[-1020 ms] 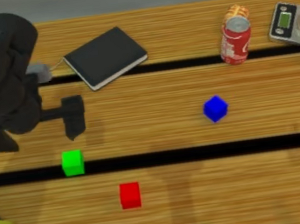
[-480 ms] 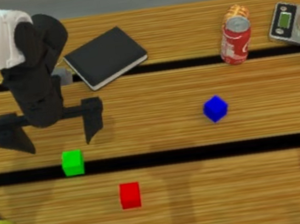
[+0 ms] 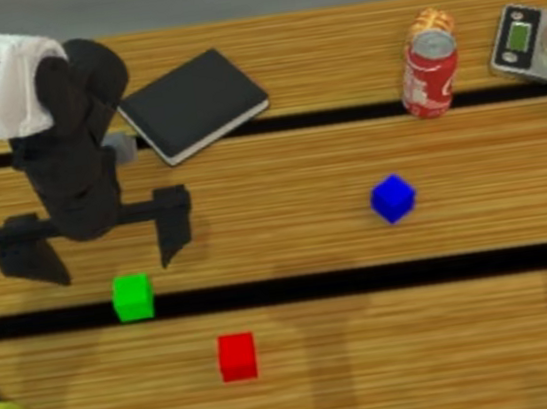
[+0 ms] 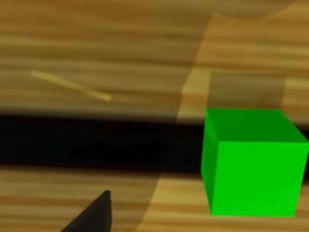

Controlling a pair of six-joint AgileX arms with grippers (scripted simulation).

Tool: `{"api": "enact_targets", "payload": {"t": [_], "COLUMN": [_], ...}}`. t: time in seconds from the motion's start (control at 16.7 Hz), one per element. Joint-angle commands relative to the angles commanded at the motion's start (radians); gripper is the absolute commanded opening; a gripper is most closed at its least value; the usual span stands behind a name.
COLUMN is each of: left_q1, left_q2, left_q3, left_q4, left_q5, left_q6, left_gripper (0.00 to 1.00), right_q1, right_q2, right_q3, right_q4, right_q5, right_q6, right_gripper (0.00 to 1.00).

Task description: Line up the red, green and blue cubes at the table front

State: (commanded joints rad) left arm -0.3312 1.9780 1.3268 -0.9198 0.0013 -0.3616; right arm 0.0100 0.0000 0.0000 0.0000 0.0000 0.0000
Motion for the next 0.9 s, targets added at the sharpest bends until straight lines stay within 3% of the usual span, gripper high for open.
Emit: {"api": "enact_targets", "payload": {"t": [0.36,0.66,0.9], "left_q1": [0.000,0.000,0.000], "left_q2": [0.096,0.109,0.109], "left_q3": [-0.102,-0.115,-0.115], "left_q4": [0.198,0.224,0.224], "left_q5": [0.001,0.001,0.001], "left_q6": [0.001,0.002,0.002], "left_gripper": [1.00,1.00,0.70], "right_q1": [0.000,0.000,0.000], "right_q2": [0.000,0.000,0.000], "right_q3": [0.000,0.000,0.000], "right_q4": [0.000,0.000,0.000], "right_q5": [0.000,0.000,0.000], "right_q6": [0.000,0.000,0.000], "right_gripper": [1.00,1.00,1.00]}}
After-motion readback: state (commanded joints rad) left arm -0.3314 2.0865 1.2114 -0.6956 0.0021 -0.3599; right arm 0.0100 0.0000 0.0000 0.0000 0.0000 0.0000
